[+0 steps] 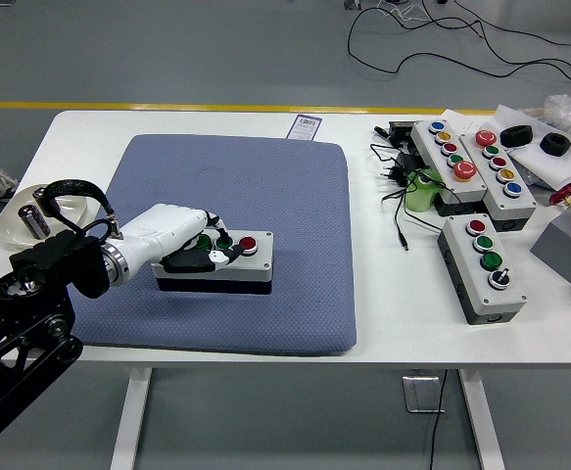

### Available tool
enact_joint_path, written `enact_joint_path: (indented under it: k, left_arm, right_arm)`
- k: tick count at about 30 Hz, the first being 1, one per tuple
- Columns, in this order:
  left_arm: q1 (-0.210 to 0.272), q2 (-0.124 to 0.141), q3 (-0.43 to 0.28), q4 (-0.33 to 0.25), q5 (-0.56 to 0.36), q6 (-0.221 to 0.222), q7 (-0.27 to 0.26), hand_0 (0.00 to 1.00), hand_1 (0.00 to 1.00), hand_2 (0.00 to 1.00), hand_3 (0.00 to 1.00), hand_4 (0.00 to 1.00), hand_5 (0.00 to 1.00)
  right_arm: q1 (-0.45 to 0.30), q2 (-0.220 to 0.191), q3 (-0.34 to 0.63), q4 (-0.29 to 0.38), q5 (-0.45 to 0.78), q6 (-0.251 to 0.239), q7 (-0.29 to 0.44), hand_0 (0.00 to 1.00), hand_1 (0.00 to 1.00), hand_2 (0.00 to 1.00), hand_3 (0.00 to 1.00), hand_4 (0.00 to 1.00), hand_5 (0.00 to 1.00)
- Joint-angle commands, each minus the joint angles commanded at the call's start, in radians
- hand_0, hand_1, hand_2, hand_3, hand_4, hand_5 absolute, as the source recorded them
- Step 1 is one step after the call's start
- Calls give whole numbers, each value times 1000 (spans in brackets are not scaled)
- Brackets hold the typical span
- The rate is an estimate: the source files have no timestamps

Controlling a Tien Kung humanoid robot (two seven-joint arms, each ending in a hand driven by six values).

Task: Pick up the button,place it on the desk,press the button,press the button

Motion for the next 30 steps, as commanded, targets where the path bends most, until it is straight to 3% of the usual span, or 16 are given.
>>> enact_joint_path:
  k: [4,30]
  left_arm:
    - [-8,-7,6,-16,-14,25,-7,14,2,25,681,665,998]
    - [-33,-37,83,64,-29,-31,25,8,2,29,694,665,998]
  right_arm:
    - [0,0,-2,0,1,0,0,665,663,719,615,476,318]
    - [3,-1,-9,0,-2,1,1,664,661,719,615,475,318]
